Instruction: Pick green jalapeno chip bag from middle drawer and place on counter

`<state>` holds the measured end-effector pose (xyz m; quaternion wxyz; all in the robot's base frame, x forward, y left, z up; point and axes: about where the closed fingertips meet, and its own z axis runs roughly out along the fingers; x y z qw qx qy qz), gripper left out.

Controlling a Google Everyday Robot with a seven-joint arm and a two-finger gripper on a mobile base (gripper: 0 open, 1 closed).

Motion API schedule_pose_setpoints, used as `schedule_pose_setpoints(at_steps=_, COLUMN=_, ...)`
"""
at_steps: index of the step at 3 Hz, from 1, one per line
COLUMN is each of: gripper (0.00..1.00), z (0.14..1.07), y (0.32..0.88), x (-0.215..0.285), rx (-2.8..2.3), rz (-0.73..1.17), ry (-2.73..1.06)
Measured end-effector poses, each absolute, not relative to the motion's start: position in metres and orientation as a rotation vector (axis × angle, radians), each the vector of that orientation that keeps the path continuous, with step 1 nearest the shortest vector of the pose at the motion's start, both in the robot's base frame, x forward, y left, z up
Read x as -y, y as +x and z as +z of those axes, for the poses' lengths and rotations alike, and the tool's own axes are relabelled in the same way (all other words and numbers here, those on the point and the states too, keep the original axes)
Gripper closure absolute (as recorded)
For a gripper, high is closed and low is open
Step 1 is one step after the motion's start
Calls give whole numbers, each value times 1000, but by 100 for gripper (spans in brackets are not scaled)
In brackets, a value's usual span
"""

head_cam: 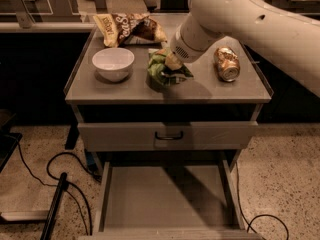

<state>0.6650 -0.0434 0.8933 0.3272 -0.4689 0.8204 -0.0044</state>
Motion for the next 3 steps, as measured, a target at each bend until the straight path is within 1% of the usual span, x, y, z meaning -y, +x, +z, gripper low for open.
schedule_pose_setpoints(at_steps=1, gripper=12, z=893, y=665, x=43, rx=-2149, rz=-11, ry=-1228)
schedule_pose_setpoints(at_steps=2, gripper=0, z=893, y=665, x=43, rx=-2149, rz=-11, ry=-1228)
schedule_pose_setpoints(at_steps=3, gripper=0, z=893, y=665, x=43, rx=-2149, rz=-11, ry=-1229)
